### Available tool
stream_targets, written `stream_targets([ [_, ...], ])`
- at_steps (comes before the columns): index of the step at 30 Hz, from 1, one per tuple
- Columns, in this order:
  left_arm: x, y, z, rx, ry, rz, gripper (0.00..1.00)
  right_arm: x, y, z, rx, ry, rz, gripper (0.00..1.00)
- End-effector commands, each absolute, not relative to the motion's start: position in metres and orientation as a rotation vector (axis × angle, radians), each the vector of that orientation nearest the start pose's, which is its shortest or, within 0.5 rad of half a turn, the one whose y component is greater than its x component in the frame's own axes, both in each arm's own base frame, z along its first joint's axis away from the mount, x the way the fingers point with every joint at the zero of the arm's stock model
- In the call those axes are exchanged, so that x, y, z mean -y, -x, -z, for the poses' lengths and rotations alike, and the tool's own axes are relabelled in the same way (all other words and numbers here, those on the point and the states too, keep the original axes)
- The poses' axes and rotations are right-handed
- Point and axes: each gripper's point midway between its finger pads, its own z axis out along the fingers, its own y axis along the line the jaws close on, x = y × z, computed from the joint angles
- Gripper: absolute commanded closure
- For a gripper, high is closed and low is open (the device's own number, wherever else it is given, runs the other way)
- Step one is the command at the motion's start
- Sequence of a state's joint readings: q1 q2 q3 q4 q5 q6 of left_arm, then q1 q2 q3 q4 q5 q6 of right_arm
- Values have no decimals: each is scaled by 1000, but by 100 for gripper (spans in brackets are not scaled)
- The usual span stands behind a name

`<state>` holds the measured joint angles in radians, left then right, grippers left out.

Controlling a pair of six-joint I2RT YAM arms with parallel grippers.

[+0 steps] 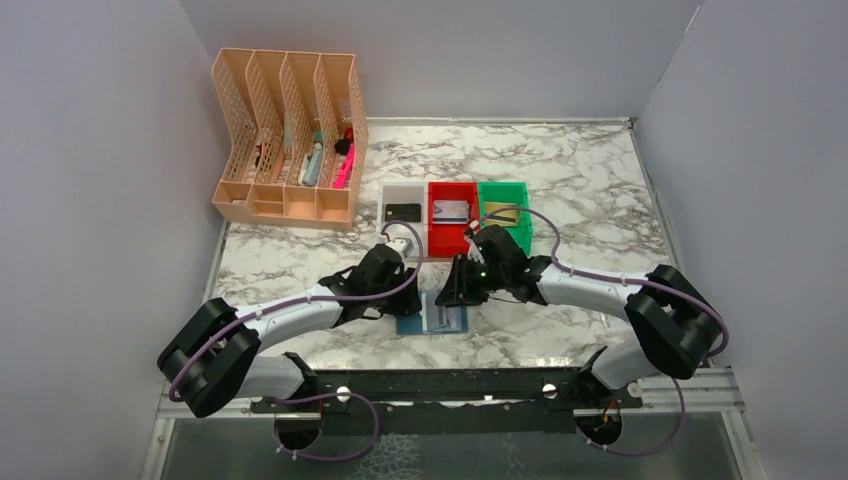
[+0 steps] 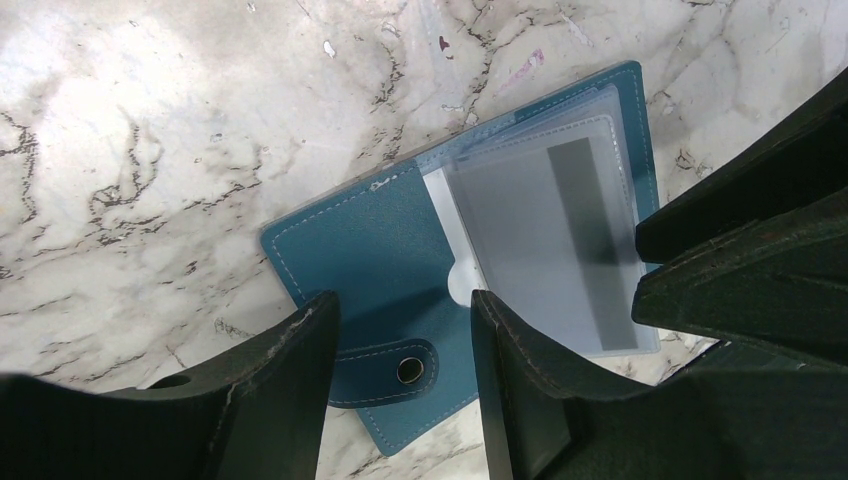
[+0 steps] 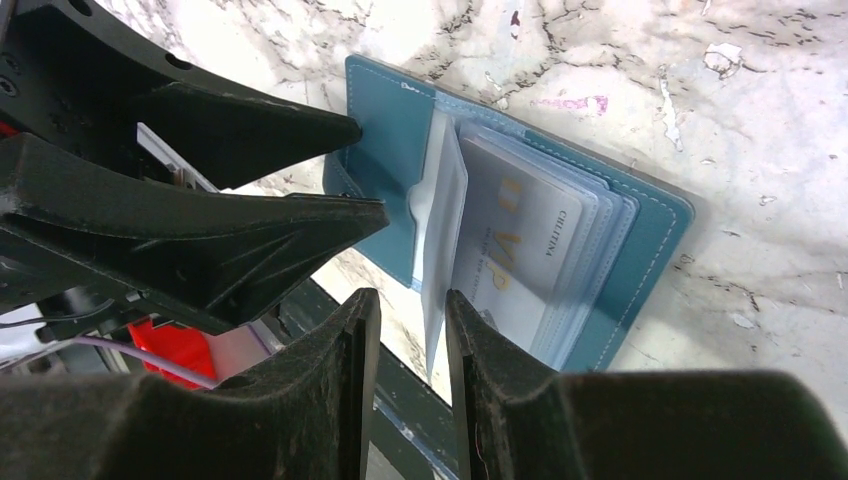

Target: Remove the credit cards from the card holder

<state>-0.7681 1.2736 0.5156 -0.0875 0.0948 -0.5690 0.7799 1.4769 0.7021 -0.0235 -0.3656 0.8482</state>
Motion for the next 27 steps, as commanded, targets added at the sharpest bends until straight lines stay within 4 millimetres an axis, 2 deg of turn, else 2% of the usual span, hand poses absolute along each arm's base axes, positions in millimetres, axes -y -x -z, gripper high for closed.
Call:
stream_targets([
  [1, 236, -175, -26, -2569, -307, 720, 46, -320, -180, -79, -2602, 129, -1204, 64],
  [20, 236, -176, -30, -2555, -294, 732, 48, -337, -171, -85, -2570, 183, -1387, 65],
  [27, 229, -180, -34, -2542, -266, 683, 49, -345, -174, -83, -2578, 197, -1415, 65],
])
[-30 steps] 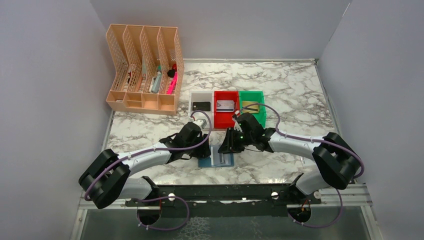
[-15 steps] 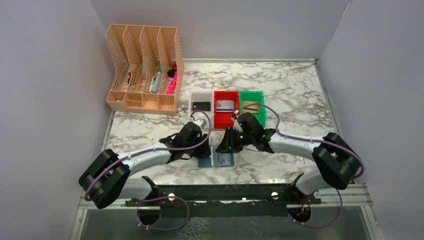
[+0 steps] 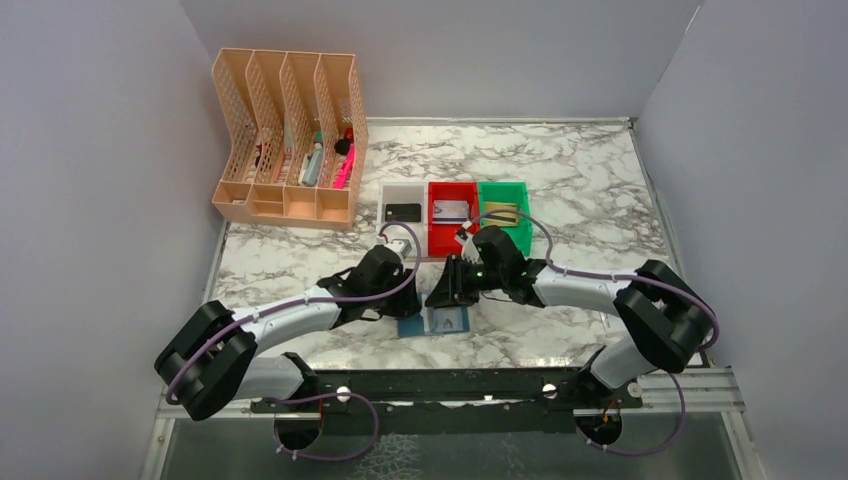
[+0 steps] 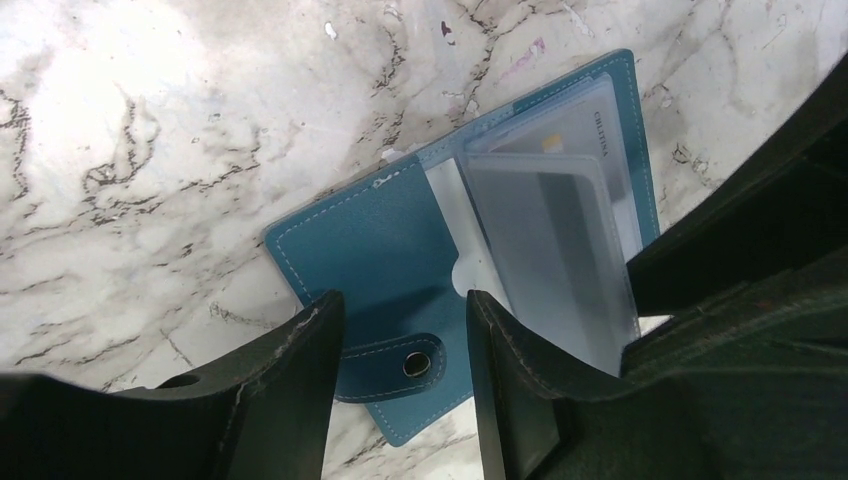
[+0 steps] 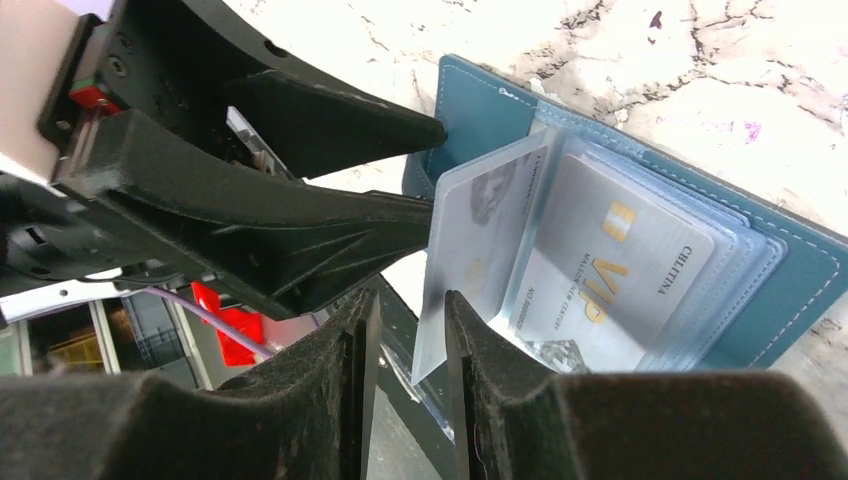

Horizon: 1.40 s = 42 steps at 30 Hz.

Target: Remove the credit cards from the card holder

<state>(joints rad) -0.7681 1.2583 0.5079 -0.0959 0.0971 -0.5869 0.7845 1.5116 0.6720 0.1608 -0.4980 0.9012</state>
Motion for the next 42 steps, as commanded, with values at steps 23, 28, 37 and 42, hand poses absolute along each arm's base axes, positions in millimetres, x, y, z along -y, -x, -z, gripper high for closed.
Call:
stream_targets([
  [23, 187, -195, -48, -2490, -41, 442, 54, -357, -168, -68, -2627, 278, -1344, 59],
  [28, 175, -197, -63, -2433, 19, 421, 50, -340, -176, -63, -2638, 194, -1196, 59],
  [37, 219, -191, -100, -2294, -169, 754, 45, -331, -183, -57, -2634, 125, -1112, 60],
  [42, 236, -185, -90, -2337, -252, 827, 46, -336, -186, -54, -2638, 125, -1125, 62],
])
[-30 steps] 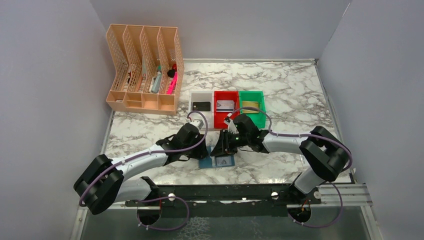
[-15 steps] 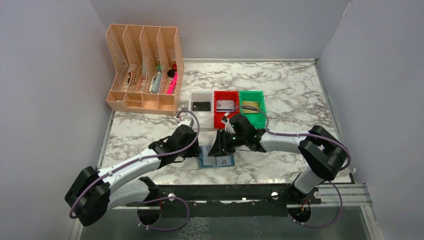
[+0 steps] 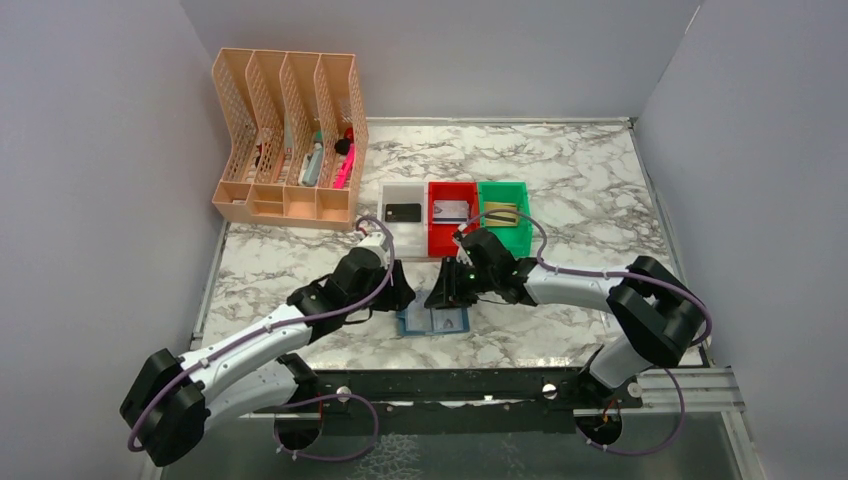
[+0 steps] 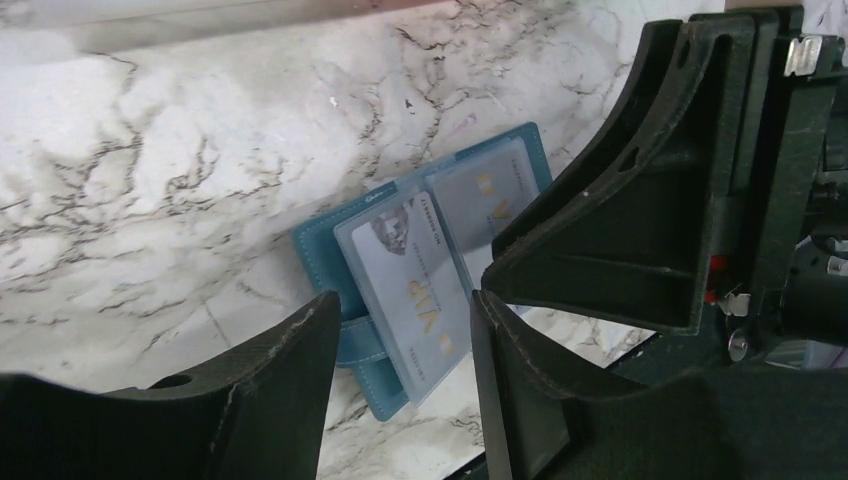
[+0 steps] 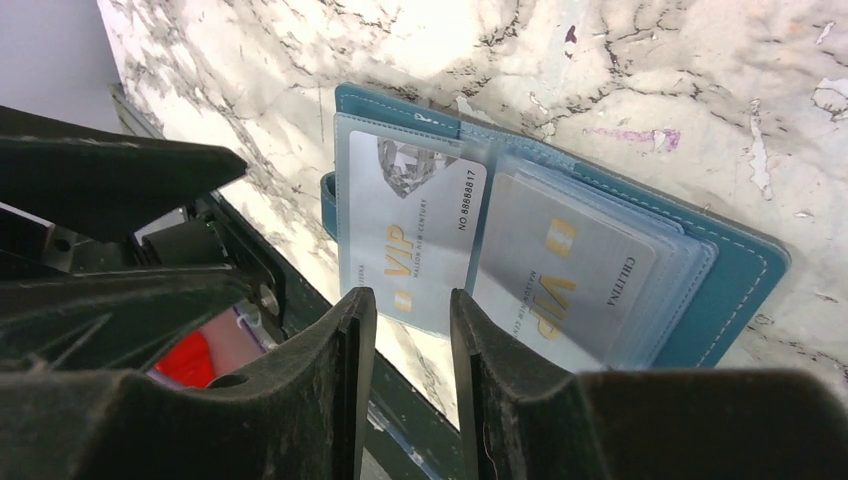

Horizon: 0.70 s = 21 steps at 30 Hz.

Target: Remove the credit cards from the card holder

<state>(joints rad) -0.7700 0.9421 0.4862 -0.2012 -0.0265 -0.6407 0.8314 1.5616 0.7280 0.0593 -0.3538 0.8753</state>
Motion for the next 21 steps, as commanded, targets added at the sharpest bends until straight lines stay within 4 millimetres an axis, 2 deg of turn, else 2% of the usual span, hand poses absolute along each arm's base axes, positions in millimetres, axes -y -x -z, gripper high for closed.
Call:
stream_targets([
  [1, 235, -184, -83, -2364, -260, 812, 47, -337, -185, -53, -2640, 130, -1135, 63],
  [5, 230, -178, -57, -2471, -289, 745, 53, -342, -181, -50, -2650, 145, -1181, 64],
  [11, 224, -171, -30, -2560, -297, 687, 63, -341, -179, -37, -2695, 150, -1152, 64],
  [21, 219, -168, -17, -2597, -314, 644, 79, -333, -175, -14, -2768, 116, -1085, 64],
])
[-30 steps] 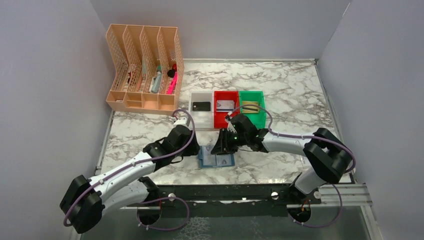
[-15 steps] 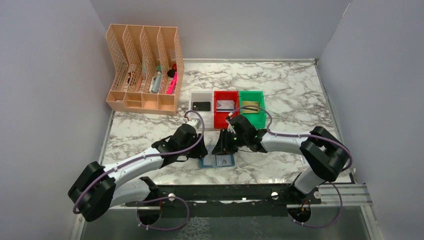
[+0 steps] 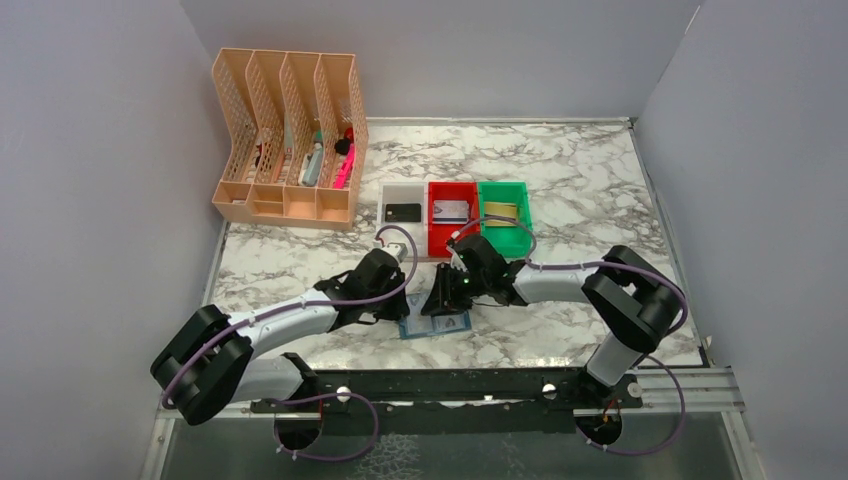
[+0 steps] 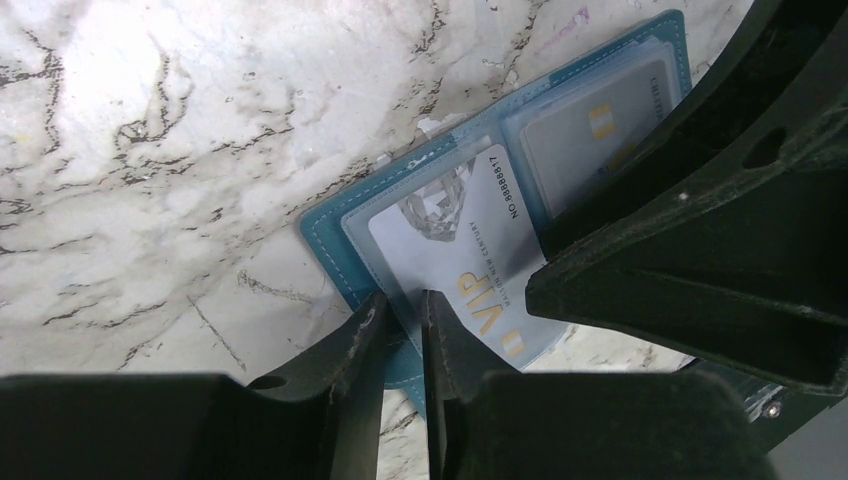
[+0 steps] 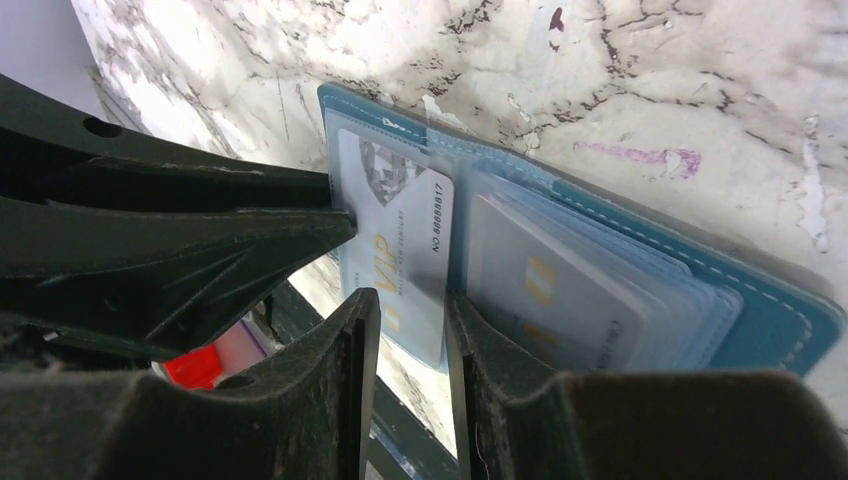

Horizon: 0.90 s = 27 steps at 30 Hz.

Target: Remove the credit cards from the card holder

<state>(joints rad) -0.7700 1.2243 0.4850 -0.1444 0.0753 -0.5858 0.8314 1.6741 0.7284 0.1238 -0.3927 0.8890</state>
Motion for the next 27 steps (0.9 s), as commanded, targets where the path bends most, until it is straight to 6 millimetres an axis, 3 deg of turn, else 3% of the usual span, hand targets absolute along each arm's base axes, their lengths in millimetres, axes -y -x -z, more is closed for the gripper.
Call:
stream_targets([
  [1, 219, -168, -17, -2599, -318, 644, 81, -332, -175, -12, -2770, 112, -1077, 64],
  [10, 219, -168, -12, -2600, -309, 646, 90, -342, -170, -18, -2754, 136, -1190, 67],
  [22, 217, -169, -13, -2580, -264, 655, 94, -357, -171, -38, -2678, 72, -1350, 99],
  [27, 216, -169, -15, -2572, -260, 652, 90, -351, -176, -39, -2671, 41, -1287, 99],
])
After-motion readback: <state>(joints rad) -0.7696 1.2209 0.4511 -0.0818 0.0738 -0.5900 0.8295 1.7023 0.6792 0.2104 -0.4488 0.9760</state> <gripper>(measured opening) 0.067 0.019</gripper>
